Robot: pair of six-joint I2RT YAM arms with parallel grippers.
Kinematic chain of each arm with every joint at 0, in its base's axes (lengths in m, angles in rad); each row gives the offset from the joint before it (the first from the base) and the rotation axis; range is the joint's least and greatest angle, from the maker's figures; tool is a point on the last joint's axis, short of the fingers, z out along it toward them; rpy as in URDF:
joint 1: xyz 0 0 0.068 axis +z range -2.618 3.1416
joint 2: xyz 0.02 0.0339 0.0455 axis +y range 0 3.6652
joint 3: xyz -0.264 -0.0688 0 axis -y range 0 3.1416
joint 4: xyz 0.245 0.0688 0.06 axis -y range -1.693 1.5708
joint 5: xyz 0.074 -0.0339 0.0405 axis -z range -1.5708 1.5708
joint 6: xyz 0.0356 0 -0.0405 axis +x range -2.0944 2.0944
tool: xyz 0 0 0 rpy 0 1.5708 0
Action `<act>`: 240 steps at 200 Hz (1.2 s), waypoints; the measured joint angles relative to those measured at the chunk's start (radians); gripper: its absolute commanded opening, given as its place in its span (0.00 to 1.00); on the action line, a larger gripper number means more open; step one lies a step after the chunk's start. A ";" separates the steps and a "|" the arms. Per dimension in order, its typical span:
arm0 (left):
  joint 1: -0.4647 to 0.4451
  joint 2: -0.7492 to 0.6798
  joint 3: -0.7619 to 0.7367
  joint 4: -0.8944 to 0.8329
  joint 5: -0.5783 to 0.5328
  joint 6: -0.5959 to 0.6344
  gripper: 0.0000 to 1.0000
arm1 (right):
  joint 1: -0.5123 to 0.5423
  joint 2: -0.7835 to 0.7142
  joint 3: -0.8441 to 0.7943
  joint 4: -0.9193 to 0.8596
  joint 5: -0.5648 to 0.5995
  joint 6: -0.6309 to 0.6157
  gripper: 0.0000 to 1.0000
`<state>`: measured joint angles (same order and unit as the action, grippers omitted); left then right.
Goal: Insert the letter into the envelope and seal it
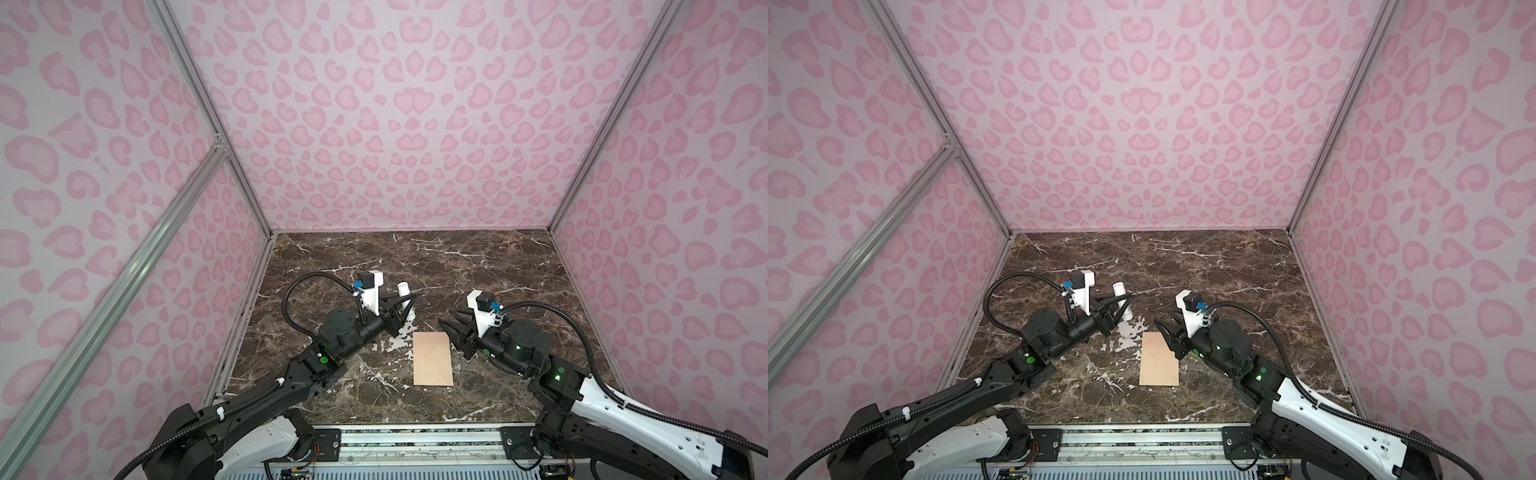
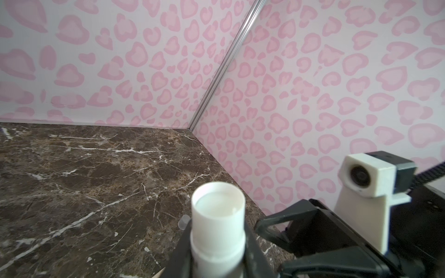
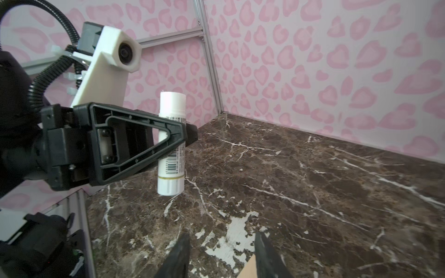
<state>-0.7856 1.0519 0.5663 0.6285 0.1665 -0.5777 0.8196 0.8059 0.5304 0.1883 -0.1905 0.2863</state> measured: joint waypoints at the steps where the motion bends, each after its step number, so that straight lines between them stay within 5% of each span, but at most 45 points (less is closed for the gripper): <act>1: 0.000 0.001 0.000 0.002 0.003 0.000 0.04 | -0.003 0.002 -0.002 0.003 -0.006 0.004 0.51; 41: 0.005 0.057 0.010 0.076 0.137 -0.033 0.04 | -0.058 0.090 -0.051 0.208 -0.280 0.173 0.59; 75: 0.005 0.084 0.010 0.122 0.183 -0.059 0.04 | -0.063 0.146 -0.058 0.348 -0.386 0.254 0.58; 167: 0.005 0.102 0.010 0.175 0.228 -0.089 0.04 | -0.068 0.220 -0.057 0.454 -0.435 0.304 0.36; 240: 0.001 0.098 0.010 0.178 0.211 -0.086 0.04 | -0.068 0.219 -0.006 0.352 -0.436 0.277 0.23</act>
<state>-0.7849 1.1496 0.5762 0.8062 0.3779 -0.6636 0.7517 1.0245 0.5243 0.5400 -0.6262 0.5636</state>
